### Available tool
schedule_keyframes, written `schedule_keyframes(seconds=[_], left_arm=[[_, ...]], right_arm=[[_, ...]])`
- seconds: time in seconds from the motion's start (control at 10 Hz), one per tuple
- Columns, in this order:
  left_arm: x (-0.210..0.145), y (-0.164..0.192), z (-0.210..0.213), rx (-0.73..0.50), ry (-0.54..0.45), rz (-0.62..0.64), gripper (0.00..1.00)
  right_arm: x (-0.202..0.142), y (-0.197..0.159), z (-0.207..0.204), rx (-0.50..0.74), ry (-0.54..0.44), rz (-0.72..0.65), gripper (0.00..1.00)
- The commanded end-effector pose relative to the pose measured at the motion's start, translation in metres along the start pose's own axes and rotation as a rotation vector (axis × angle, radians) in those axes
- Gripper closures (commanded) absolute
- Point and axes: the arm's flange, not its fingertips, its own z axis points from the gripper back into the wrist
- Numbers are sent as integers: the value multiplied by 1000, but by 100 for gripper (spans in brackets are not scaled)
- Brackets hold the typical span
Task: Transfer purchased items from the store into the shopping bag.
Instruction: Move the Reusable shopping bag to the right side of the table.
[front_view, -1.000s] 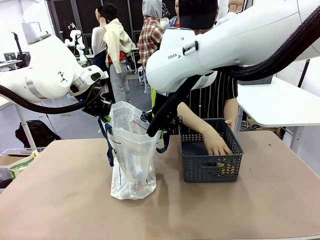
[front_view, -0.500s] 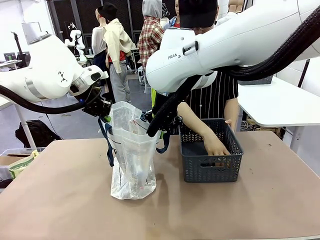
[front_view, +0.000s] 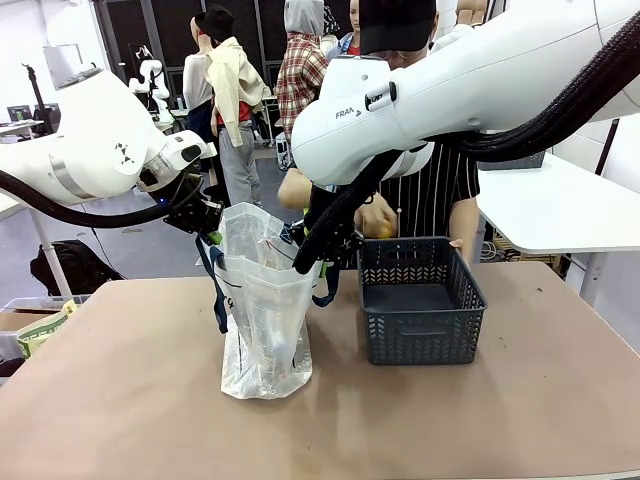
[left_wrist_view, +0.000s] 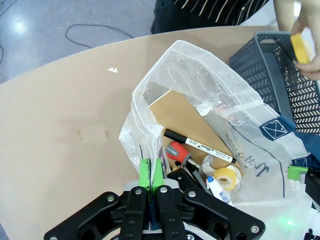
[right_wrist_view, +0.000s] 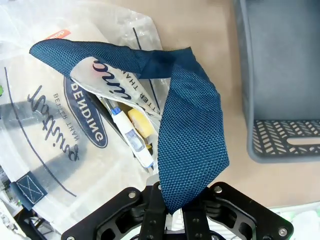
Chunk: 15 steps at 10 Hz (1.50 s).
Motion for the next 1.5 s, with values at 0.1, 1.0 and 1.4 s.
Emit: schedule_keyframes(seconds=[0.1, 1.0, 1.4], left_arm=[[-1, 1, 0, 7, 2, -1, 100], [-1, 1, 0, 7, 2, -1, 100], [-3, -8, -6, -115, -23, 0, 100]], right_arm=[[-1, -1, 0, -1, -1, 0, 100], [0, 0, 0, 0, 0, 0, 100], [-7, 35, -5, 43, 6, 89, 100]])
